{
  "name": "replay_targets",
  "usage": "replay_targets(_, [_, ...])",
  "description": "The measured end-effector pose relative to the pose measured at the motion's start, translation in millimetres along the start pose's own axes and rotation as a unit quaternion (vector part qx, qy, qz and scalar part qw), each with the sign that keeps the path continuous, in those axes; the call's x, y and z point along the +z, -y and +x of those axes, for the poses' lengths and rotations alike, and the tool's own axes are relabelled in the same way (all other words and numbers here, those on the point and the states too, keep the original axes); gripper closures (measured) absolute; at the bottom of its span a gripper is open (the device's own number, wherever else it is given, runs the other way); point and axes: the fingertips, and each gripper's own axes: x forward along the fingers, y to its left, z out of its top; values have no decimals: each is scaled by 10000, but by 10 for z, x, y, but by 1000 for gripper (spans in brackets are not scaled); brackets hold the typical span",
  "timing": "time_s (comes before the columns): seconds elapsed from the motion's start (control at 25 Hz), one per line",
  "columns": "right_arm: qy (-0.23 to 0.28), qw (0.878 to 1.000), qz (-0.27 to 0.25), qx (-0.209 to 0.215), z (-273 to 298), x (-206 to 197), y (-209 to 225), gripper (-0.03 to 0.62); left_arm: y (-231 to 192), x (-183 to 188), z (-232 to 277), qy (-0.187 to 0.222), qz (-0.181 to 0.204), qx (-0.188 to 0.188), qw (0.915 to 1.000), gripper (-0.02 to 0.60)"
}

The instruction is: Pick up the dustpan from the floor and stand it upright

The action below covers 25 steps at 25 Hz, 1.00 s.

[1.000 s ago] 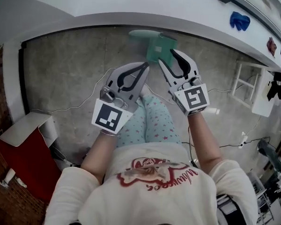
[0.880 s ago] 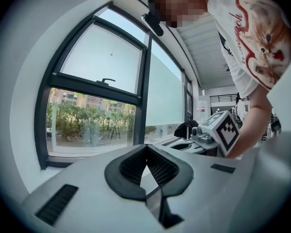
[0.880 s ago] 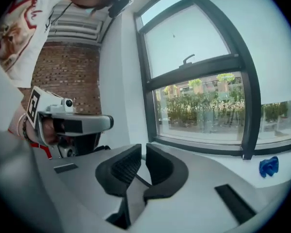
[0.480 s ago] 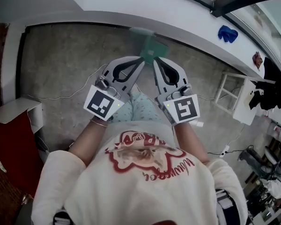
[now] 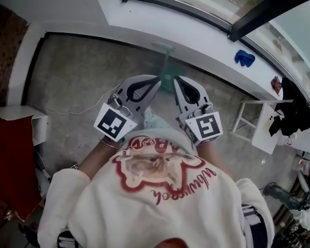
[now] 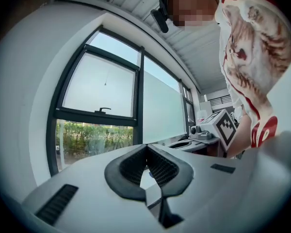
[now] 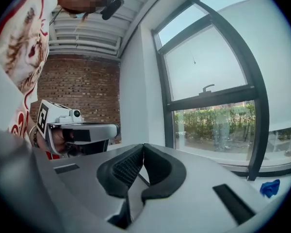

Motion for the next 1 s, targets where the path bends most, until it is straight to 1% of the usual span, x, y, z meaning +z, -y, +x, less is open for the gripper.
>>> replay_targets(0.16, [52, 9999, -53, -133, -309, 9, -419, 569, 352, 89, -480, 37, 62, -51, 10000, 561])
replay_targets(0.36, [176, 9991, -98, -381, -869, -41, -1104, 569, 929, 53, -1229, 21, -18, 53, 10000, 562])
replay_targets(0.48, [271, 9981, -63, -552, -1291, -35, -1477, 569, 1411, 31, -1594, 30, -186, -57, 9998, 563])
replay_targets(0.56, [313, 9977, -93, -600, -1561, -15, -1688, 569, 1711, 18, -1773, -64, -283, -183, 9994, 563])
replay_targets(0.64, [329, 9976, -171, -590, -1766, -14, -1832, 569, 1911, 48, -1867, -117, -261, -273, 9992, 561])
replay_targets(0.84, [468, 9976, -211, -466, -2190, 32, -2004, 569, 2332, 248, -1859, 68, -49, -346, 9994, 561])
replay_targets(0.92, [521, 9975, -224, -412, -2353, 59, -2024, 569, 2503, 295, -1850, 98, -7, -287, 9995, 561])
replay_targets(1.0, [459, 9981, -199, -365, -2544, 21, -2023, 569, 2673, 337, -1835, 188, -92, -159, 9997, 561])
